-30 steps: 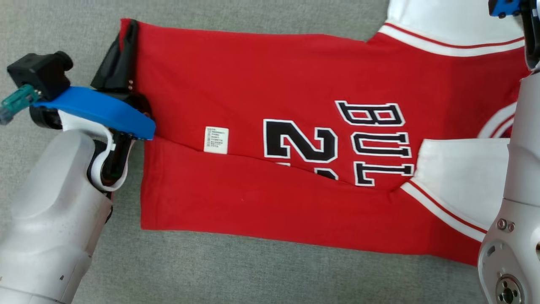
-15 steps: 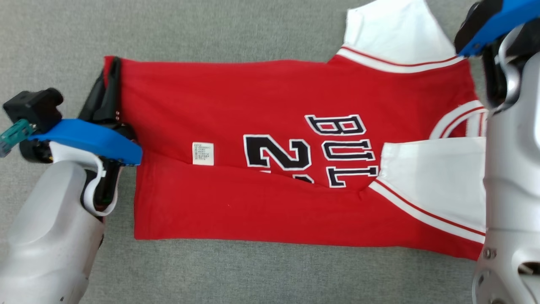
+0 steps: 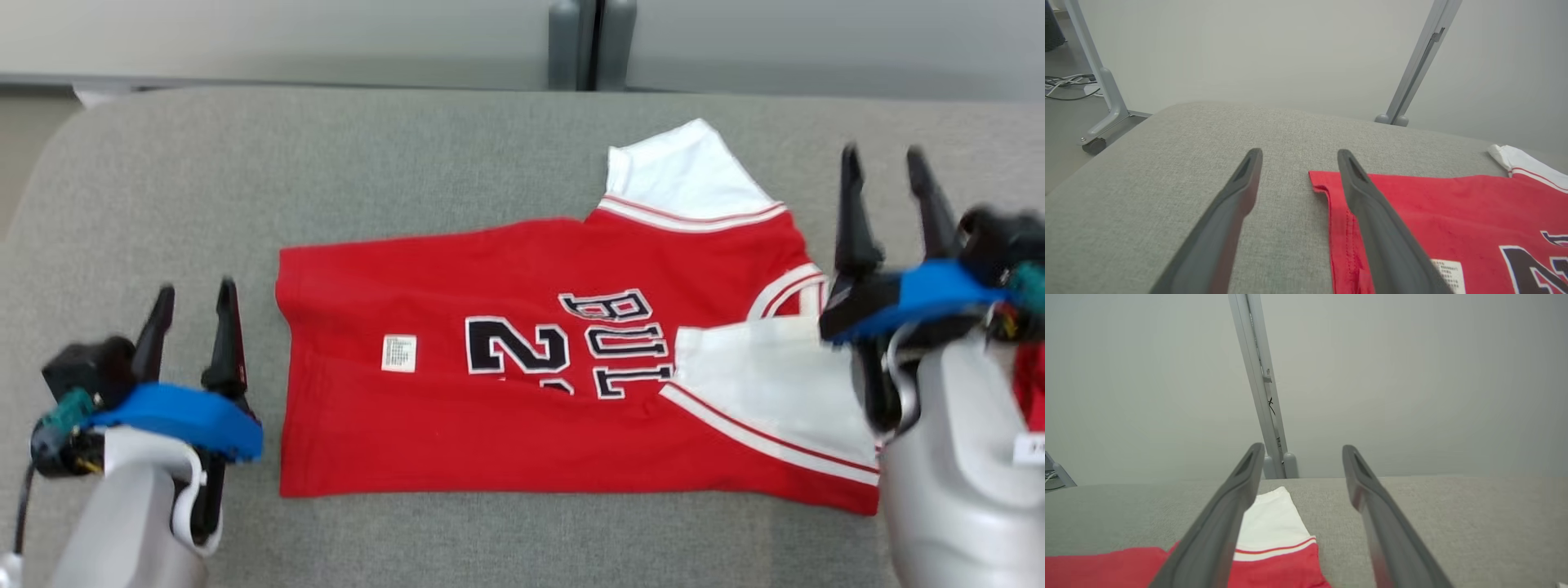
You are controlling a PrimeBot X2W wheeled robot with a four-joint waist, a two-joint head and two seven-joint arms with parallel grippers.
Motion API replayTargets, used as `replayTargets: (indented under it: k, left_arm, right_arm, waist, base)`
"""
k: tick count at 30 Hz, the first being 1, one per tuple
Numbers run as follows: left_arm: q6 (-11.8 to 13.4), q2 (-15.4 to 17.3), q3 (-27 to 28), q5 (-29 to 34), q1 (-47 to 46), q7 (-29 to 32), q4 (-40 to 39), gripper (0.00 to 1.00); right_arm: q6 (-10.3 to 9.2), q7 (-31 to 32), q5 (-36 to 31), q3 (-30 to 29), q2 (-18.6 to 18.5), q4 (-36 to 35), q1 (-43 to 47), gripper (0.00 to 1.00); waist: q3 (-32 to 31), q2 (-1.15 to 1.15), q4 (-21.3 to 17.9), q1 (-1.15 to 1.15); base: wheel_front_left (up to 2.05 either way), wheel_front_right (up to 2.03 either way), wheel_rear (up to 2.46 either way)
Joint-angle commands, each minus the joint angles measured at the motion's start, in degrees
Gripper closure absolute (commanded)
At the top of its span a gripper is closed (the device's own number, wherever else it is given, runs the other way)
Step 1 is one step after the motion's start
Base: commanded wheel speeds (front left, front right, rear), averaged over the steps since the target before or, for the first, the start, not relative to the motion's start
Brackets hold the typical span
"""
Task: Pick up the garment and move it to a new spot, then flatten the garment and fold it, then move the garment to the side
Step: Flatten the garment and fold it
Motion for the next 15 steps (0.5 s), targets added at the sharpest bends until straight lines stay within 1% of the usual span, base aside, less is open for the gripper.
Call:
replayTargets:
  k: [1,6,8,13,15]
  left_arm:
    - [0.2,-0.7,1.2,1.5,1.8,-0.1,-0.4,0.0]
    - [0.1,-3.5,3.8,5.4,7.6,-0.1,-0.7,0.0]
    - [0.1,-5.0,5.3,6.0,10.2,-0.1,-0.8,0.0]
    - [0.2,-7.4,7.9,8.7,15.7,-0.1,-1.8,0.0]
    - [0.2,-7.8,8.3,9.3,16.6,-0.1,-2.1,0.0]
  right_arm:
    - [0.01,-0.9,0.9,0.2,-0.1,0.5,3.0,0.0]
    - [0.01,-1.9,2.8,1.0,-0.1,1.4,10.9,0.0]
    - [0.01,-2.1,4.1,1.5,-0.1,1.9,14.0,0.0]
    - [0.01,-2.1,6.1,3.2,-0.1,1.2,20.6,0.0]
    - [0.01,-2.2,6.3,3.4,-0.1,0.6,21.8,0.0]
  waist:
    - [-3.4,0.01,-2.1,0.01]
    - [-8.4,0.01,-2.4,0.01]
    - [-10.3,0.01,-2.6,0.01]
    - [-14.1,0.01,-3.3,0.01]
    - [-14.4,0.01,-3.4,0.01]
  base:
    - [0.0,0.0,0.0]
    - [0.0,0.0,0.0]
    - [0.0,0.0,0.0]
    - [0.0,0.0,0.0]
    - [0.0,0.0,0.0]
